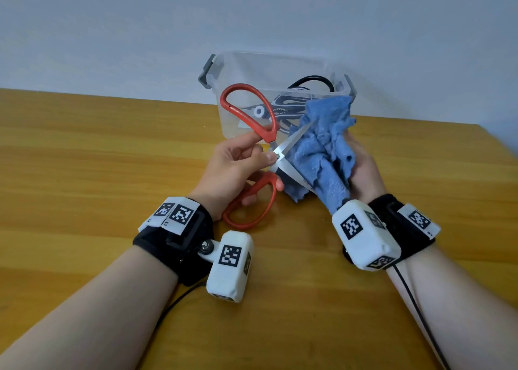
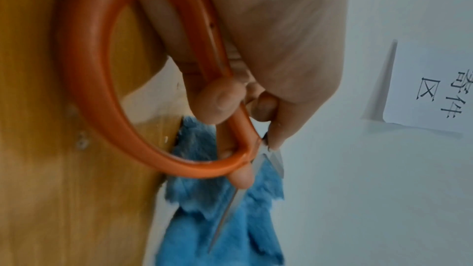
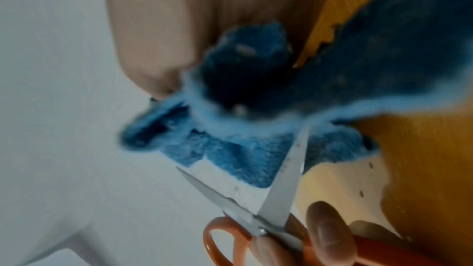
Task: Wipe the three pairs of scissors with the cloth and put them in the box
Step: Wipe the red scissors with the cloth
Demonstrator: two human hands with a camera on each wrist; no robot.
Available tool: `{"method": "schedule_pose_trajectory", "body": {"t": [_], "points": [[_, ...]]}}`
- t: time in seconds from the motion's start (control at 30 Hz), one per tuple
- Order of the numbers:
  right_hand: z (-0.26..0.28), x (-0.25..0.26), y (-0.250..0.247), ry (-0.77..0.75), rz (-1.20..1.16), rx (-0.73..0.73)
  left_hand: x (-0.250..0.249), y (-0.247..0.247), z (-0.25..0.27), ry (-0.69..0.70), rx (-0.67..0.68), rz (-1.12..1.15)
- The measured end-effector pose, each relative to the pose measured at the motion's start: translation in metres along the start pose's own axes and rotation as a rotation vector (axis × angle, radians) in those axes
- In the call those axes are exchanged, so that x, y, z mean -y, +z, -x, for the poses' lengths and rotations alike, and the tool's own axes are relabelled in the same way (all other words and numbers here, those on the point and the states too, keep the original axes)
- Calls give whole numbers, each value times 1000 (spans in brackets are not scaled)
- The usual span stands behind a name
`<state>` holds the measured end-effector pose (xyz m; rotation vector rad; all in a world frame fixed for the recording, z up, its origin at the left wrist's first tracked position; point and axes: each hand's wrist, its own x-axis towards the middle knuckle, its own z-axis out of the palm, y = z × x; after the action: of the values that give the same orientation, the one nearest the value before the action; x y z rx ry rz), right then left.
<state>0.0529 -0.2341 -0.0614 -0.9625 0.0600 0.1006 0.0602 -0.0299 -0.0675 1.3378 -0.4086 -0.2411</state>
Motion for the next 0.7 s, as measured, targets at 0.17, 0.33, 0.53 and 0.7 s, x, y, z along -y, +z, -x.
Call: {"method": "schedule_pose_trajectory", "body": {"t": [0.17, 0.33, 0.53, 0.7], "points": [[6, -13, 13, 45, 214, 165, -2, 0, 1, 18, 36, 23], [6, -3, 11, -39, 133, 141, 1, 0, -1, 19, 18, -17], [-4, -2, 1, 16, 94, -48, -1, 1, 0, 21, -11, -11], [2, -18, 11, 64, 133, 166, -2, 1, 0, 42, -20, 17]]}}
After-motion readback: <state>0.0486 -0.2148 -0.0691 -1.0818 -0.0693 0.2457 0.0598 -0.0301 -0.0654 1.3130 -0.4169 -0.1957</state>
